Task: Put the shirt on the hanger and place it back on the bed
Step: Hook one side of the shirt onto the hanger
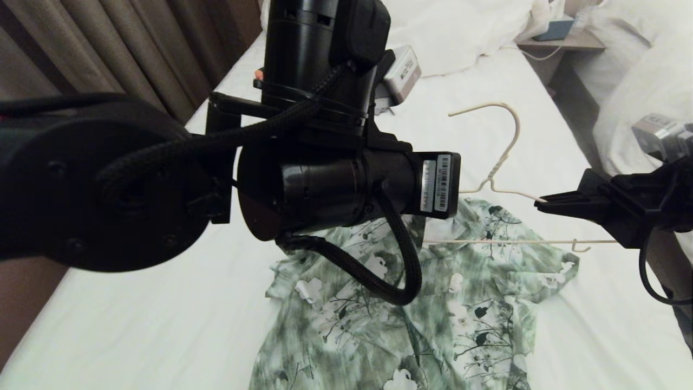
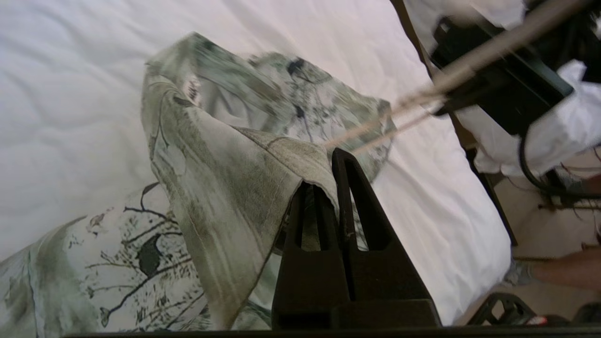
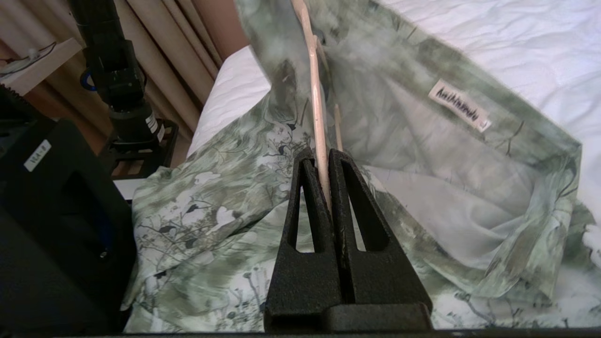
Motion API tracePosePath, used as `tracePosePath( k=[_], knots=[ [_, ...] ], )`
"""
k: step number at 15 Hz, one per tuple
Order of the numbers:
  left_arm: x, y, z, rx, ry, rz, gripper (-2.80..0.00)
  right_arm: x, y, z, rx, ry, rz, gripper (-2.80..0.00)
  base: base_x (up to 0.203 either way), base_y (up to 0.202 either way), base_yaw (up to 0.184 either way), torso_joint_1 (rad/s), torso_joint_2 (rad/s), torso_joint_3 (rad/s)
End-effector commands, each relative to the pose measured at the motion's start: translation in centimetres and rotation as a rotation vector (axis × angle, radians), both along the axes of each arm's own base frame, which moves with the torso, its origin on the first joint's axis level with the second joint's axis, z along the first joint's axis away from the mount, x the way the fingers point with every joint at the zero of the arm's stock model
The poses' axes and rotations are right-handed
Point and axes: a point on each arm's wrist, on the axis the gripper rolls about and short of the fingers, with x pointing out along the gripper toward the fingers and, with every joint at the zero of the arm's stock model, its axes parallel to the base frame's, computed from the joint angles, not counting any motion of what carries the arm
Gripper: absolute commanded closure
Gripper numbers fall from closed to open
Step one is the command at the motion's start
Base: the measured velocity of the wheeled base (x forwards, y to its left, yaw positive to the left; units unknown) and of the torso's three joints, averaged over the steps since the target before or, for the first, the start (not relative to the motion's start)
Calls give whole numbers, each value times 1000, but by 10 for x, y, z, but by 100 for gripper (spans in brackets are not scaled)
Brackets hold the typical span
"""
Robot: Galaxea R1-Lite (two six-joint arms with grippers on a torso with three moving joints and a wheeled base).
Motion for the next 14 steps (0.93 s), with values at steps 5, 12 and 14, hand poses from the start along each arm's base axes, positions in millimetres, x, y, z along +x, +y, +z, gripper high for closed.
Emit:
tracePosePath(
  k=[5, 12, 14],
  knots=[
    [13, -35, -26, 43, 25, -14, 0, 19, 11, -12, 5, 26, 46, 0, 0, 0, 0, 0, 0, 0],
    [-24, -64, -24, 69, -35, -95, 0, 25, 22, -16, 5, 31, 80, 0, 0, 0, 0, 0, 0, 0],
    [-27, -70, -29, 81, -32, -106, 0, 26, 22, -15, 5, 27, 80, 0, 0, 0, 0, 0, 0, 0]
  ],
)
